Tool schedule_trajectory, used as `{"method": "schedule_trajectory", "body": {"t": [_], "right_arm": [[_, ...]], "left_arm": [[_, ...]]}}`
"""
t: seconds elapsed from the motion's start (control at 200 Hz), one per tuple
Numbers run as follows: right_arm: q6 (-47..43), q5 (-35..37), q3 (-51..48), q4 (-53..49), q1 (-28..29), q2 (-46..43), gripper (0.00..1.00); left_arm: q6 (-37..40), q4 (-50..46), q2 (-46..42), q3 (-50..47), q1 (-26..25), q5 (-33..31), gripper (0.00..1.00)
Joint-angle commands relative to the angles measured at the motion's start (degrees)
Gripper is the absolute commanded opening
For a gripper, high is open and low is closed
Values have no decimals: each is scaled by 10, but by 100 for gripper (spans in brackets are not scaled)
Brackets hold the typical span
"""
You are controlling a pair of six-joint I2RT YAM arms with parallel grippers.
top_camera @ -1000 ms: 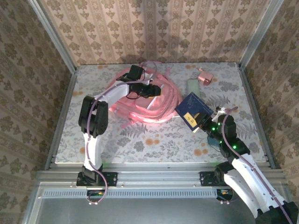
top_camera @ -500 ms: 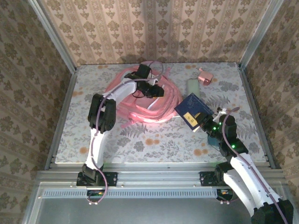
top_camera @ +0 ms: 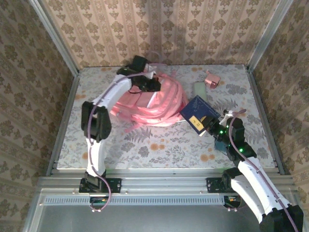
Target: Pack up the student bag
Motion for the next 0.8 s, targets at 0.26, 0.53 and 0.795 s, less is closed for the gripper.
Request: {"method": "schedule_trajectory", "body": {"t": [0.26,0.53,0.795], "right_arm": [[10,-99,62,141,19,107,0],[14,-87,143,164,102,227,0],[82,-65,238,263,152,394,0]], "left_arm": [[-62,74,-107,-25,100,188,0],[-82,86,-121,-9,106,211,0],[-141,153,-166,-43,123,216,0]]}}
